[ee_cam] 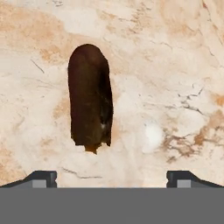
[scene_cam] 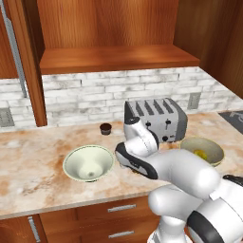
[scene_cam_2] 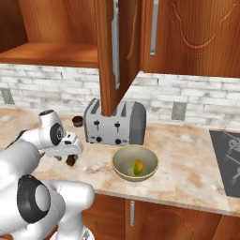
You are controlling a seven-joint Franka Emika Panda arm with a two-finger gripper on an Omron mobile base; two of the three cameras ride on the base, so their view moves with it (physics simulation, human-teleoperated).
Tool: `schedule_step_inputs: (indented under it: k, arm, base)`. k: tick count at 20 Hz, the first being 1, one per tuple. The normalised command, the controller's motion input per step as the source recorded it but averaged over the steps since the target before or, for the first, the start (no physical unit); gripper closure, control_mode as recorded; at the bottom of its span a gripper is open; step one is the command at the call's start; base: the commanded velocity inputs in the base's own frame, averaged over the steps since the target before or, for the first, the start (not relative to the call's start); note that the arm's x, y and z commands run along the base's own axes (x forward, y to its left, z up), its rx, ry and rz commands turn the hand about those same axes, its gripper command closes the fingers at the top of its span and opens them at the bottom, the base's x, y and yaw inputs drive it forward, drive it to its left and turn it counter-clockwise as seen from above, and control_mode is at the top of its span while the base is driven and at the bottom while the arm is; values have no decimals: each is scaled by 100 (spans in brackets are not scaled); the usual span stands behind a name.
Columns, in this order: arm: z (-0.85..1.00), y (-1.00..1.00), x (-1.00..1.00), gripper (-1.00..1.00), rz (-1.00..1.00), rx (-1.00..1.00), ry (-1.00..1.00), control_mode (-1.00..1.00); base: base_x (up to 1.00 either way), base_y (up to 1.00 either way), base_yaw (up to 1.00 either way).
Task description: Pick both bowls and place them on the counter. Then place the mango in one bowl and place the sweet potato in the other bowl.
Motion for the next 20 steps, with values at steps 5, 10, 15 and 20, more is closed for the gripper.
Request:
schedule_step_inputs:
  k: [5,10,15,20]
  arm:
    - [-16,18,39,-100,10,0,0,-100]
    - [-20,11,29,-100,8,0,0,-100]
    - [-8,0,17,-100,3,5,0,-100]
    - [-11,-7,0,-100,0,6,0,-100]
  base:
    - [0,0,0]
    - [0,0,0]
    - [0,0,0]
    - [0,0,0]
